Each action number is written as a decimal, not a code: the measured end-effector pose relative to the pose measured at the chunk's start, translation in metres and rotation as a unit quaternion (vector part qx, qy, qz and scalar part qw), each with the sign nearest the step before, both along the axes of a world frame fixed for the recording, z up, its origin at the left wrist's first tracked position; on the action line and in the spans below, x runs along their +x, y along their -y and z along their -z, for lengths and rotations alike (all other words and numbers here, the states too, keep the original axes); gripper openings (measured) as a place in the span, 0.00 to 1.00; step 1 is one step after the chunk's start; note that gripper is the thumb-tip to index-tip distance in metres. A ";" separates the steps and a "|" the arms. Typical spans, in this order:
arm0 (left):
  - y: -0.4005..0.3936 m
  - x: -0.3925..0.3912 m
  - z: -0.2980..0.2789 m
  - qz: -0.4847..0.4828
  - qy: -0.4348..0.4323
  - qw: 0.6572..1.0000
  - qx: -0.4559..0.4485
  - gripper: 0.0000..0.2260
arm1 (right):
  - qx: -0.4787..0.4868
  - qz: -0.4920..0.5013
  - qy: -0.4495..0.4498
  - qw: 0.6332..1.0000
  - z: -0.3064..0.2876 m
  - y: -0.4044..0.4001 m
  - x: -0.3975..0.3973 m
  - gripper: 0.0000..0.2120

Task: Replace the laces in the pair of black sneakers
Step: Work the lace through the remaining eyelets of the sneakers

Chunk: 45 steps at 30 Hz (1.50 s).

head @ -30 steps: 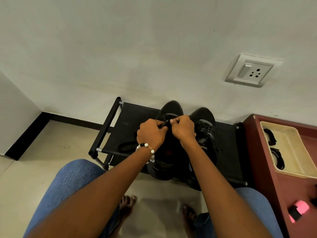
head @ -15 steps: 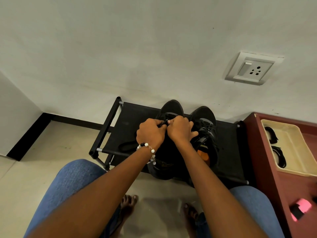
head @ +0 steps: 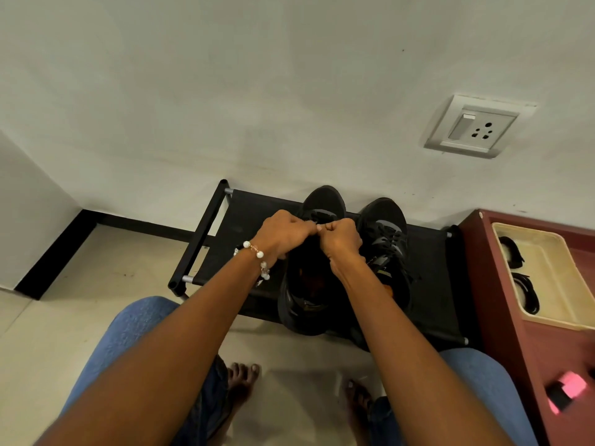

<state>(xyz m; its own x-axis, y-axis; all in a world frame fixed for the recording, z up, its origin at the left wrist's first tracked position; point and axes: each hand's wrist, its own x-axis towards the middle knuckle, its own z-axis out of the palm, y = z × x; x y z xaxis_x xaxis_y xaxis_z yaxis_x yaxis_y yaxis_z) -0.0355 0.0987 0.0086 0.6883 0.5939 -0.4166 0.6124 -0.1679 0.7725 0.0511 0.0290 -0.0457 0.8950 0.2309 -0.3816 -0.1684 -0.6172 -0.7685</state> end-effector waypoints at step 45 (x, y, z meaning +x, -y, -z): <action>-0.023 0.009 -0.004 0.137 -0.040 0.954 0.265 0.06 | -0.192 -0.150 0.183 0.952 -0.023 0.042 -0.042 0.08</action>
